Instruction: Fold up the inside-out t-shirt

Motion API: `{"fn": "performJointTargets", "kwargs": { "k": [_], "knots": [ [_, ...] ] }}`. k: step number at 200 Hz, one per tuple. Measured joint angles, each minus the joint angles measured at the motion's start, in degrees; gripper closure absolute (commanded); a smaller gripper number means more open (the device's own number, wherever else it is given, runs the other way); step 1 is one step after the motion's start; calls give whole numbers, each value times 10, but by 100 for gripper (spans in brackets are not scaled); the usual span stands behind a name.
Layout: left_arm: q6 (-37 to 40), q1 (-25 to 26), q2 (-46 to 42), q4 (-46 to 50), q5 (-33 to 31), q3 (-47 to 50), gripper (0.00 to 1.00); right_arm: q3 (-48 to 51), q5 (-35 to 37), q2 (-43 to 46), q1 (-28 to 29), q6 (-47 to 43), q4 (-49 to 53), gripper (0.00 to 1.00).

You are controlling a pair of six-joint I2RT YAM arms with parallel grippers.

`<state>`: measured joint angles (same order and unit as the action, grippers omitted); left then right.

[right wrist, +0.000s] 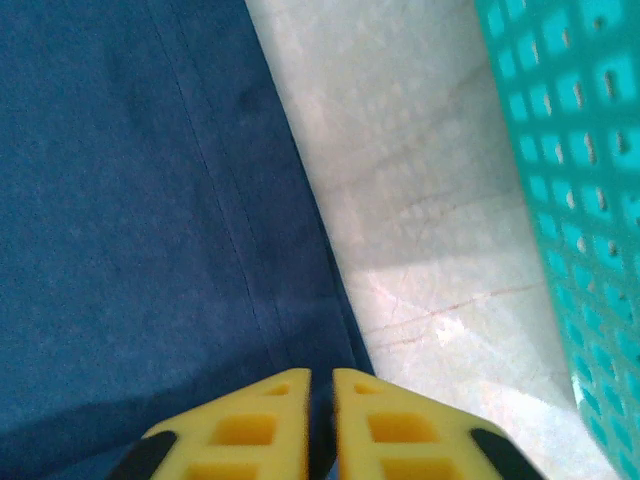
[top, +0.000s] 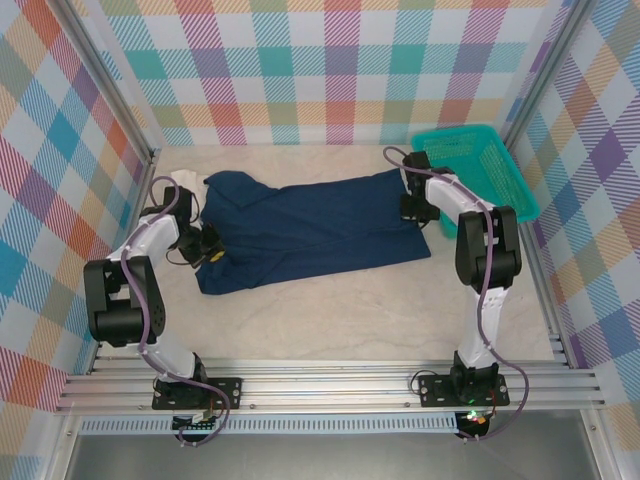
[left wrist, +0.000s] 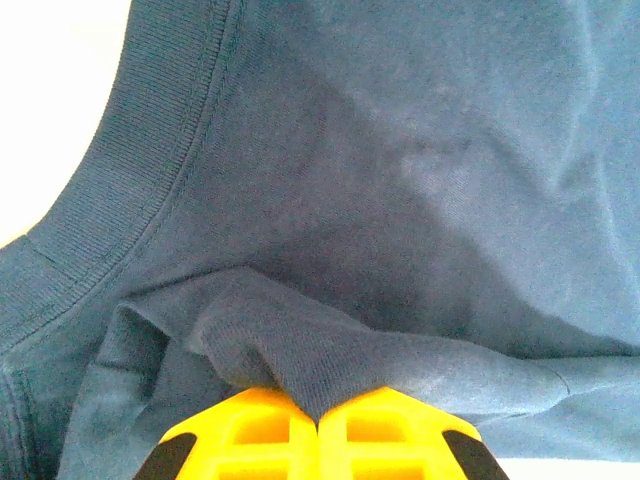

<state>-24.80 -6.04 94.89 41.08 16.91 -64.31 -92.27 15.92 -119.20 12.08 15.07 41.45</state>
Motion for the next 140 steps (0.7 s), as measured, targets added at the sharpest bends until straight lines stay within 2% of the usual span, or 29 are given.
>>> {"fn": "performJointTargets", "kwargs": {
  "k": [28,56,106,140],
  "knots": [
    [-1,0,33,-8,5,-15,99,-14,8,-6,3,-10,0,67],
    [-4,0,50,-9,11,-21,99,-12,8,0,14,-14,-2,62],
    [-11,-1,51,-8,16,-44,99,72,-56,80,41,-17,-31,61],
    [-13,-4,51,-8,17,-52,98,110,-86,78,43,-5,-40,61]
  ]
}}
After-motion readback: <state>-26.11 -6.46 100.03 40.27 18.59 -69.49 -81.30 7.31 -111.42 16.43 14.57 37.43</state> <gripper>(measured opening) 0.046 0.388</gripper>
